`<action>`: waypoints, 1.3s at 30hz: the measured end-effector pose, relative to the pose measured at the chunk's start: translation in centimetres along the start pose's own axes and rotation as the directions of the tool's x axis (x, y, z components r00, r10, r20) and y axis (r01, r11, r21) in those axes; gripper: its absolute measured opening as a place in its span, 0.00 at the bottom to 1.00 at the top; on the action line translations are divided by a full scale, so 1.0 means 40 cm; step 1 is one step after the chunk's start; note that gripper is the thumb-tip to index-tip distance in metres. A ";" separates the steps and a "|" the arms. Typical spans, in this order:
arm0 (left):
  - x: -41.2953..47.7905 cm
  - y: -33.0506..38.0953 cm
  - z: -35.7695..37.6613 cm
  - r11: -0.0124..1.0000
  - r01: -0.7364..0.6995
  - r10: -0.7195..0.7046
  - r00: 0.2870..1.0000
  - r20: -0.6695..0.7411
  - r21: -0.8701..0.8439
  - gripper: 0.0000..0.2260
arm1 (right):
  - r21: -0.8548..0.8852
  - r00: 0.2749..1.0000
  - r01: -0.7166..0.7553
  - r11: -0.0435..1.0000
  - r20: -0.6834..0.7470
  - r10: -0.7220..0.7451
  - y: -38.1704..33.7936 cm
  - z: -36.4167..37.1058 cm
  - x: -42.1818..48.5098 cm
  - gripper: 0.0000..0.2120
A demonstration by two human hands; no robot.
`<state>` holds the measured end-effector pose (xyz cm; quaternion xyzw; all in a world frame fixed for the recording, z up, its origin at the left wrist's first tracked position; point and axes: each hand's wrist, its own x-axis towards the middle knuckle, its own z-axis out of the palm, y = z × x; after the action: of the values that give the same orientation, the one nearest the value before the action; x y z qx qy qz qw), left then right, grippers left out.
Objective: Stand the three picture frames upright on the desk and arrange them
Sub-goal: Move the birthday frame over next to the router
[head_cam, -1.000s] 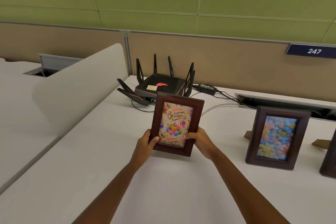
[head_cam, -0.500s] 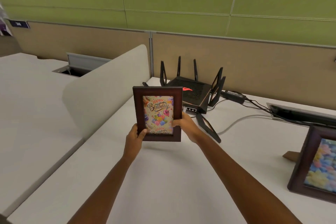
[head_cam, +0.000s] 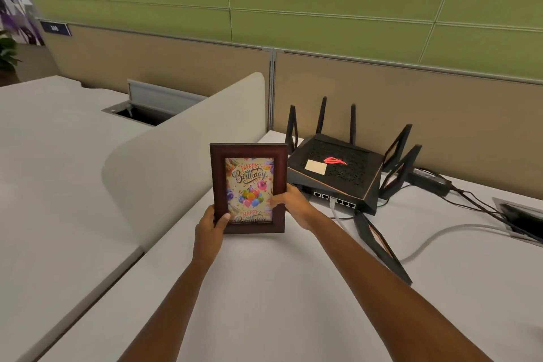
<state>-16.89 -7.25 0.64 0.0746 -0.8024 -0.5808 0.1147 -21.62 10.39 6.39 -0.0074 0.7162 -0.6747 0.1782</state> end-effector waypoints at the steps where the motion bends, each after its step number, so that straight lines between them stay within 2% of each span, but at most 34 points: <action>1: 0.010 -0.007 -0.002 1.000 -0.002 0.002 1.000 -0.006 0.021 0.14 | 0.002 1.000 0.003 1.000 0.007 -0.003 0.003 0.002 0.012 0.25; 5: 0.041 -0.029 -0.005 0.996 -0.014 0.015 1.000 -0.012 0.087 0.13 | 0.002 1.000 0.005 1.000 0.016 -0.005 0.020 0.006 0.045 0.25; 13: 0.029 -0.043 0.019 0.997 -0.022 0.030 0.995 -0.100 0.077 0.14 | -0.017 1.000 0.009 1.000 0.003 -0.009 0.027 0.008 0.054 0.24; 17: 0.002 -0.038 0.032 0.994 0.004 0.010 0.992 -0.129 0.107 0.19 | -0.027 0.997 0.059 0.998 -0.042 -0.060 0.045 0.012 0.027 0.26; 21: -0.040 -0.043 0.032 0.966 0.051 0.003 0.978 -0.208 0.253 0.27 | -0.239 0.983 0.107 0.965 -0.118 -0.139 0.104 -0.006 -0.035 0.33; 24: -0.075 -0.042 0.036 0.921 0.099 -0.028 0.981 -0.190 0.378 0.29 | -0.419 0.959 0.098 0.903 -0.202 -0.198 0.172 -0.022 -0.092 0.33; 28: -0.129 -0.029 0.047 0.858 0.104 -0.027 0.987 -0.157 0.504 0.27 | -0.776 0.951 0.066 0.628 -0.142 -0.274 0.256 -0.027 -0.151 0.27; 31: -0.171 -0.022 0.058 0.746 0.084 -0.018 0.994 -0.106 0.660 0.24 | -0.855 0.957 0.063 0.515 -0.095 -0.275 0.275 -0.024 -0.185 0.25; 34: -0.218 -0.016 0.072 0.613 -0.011 0.014 1.000 0.003 0.790 0.24 | -0.892 0.946 0.041 0.451 -0.111 -0.305 0.288 -0.029 -0.227 0.24; 39: -0.285 -0.004 0.085 0.578 -0.089 0.001 0.994 0.108 0.811 0.23 | -0.900 0.947 0.014 0.435 -0.127 -0.294 0.313 -0.043 -0.306 0.23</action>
<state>-6.83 -1.29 -1.63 0.0705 -0.9855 -0.1478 0.0440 -7.73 16.26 -2.69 -0.0752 0.9754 -0.2070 -0.0128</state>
